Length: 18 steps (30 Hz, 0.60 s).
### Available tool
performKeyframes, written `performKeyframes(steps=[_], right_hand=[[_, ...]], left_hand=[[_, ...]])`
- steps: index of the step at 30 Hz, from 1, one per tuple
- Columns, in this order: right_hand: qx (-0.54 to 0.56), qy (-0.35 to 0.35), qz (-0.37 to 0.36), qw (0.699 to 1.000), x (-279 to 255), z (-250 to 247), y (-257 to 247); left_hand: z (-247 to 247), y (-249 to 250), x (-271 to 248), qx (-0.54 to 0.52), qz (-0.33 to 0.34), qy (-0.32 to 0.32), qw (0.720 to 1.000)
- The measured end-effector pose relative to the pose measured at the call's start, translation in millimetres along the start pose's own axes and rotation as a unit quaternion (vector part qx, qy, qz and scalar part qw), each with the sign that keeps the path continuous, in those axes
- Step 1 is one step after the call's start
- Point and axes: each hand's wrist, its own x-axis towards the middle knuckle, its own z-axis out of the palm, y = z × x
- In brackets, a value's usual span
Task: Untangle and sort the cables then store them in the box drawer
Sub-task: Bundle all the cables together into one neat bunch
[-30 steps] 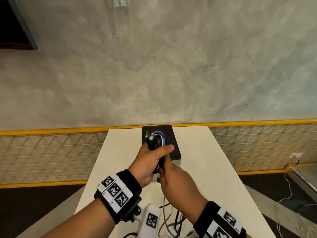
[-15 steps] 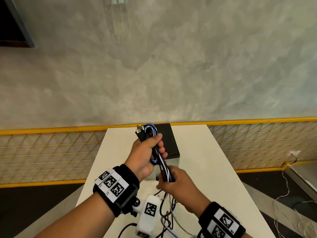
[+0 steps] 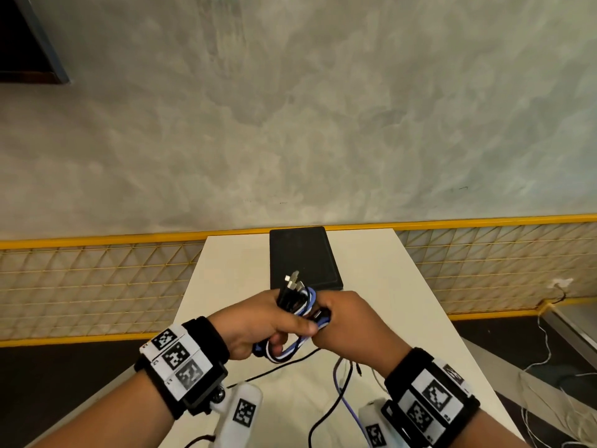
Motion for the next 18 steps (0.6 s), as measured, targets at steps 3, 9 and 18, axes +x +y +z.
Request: performKeyframes(steps=[3, 9, 18], right_hand=[[-0.023, 0.017, -0.012, 1.000, 1.8, 6.7, -7.8], [0.006, -0.057, 0.001, 0.998, -0.1, 3.9, -14.8], [0.194, -0.150, 0.074, 0.966, -3.6, 2.5, 20.2]], left_hand=[[2.7, -7.5, -1.5, 0.074, 0.014, -0.005, 0.997], [12.3, -20.4, -2.0, 0.109, 0.015, 0.011, 0.994], [-0.8, 5.7, -4.2, 0.089, 0.055, 0.114, 0.988]])
